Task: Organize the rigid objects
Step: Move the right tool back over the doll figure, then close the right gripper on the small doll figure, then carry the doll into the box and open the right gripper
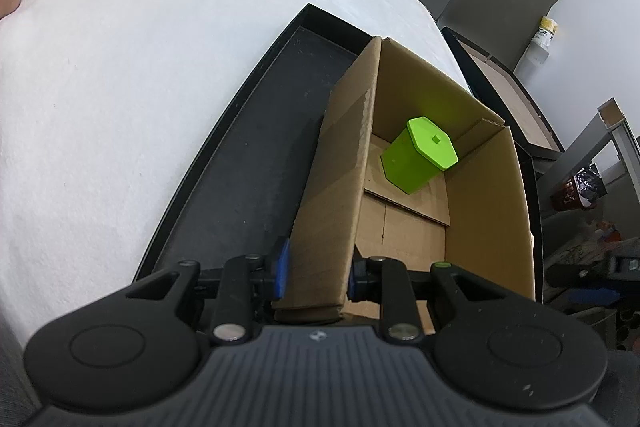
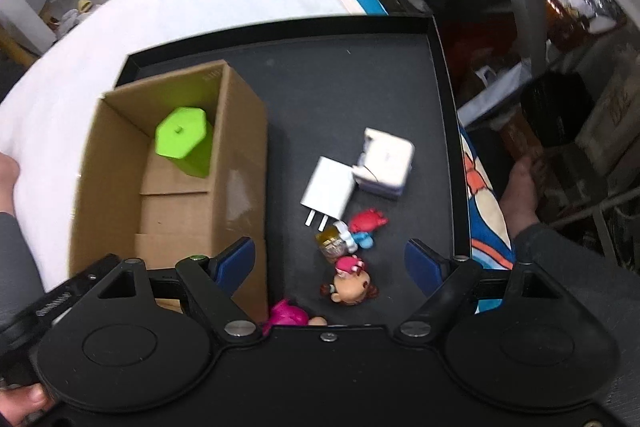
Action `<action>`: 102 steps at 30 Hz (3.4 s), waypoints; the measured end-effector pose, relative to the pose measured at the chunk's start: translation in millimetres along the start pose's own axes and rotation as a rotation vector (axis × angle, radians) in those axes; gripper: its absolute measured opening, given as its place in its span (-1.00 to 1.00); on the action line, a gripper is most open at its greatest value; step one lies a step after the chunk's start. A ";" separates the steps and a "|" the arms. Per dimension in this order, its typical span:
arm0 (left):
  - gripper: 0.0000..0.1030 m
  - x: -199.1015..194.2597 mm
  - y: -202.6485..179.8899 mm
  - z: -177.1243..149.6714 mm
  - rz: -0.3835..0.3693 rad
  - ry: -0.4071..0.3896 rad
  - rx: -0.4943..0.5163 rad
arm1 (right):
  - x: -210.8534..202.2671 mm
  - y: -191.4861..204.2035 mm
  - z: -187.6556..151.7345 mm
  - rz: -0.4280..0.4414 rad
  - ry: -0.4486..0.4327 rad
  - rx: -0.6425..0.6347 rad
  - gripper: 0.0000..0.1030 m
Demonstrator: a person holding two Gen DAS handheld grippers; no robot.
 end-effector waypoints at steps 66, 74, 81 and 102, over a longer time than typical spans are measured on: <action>-0.51 -0.8 6.8 1.7 -0.021 0.003 -0.037 | -14.3 84.3 33.3 0.017 -0.007 -0.146 -0.43; -0.51 -2.1 9.0 2.7 -0.026 0.004 -0.043 | -3.8 124.4 30.2 0.040 0.007 -0.228 -0.43; -0.51 -3.0 9.3 2.4 -0.027 0.005 -0.044 | 8.2 154.9 31.5 0.055 0.011 -0.272 -0.43; -0.51 -0.8 7.9 2.3 -0.018 0.004 -0.054 | -7.3 160.6 38.3 0.143 -0.009 -0.278 0.10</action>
Point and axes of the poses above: each gripper's, at about its wrist camera, not at the fingertips, and x roughly the way its jaws point, y to its left, z to its top, the point moved 4 cm from there along x, roughly the way its jaws point, and after that the axes turned 11 degrees about x, right-handed, at the moved point
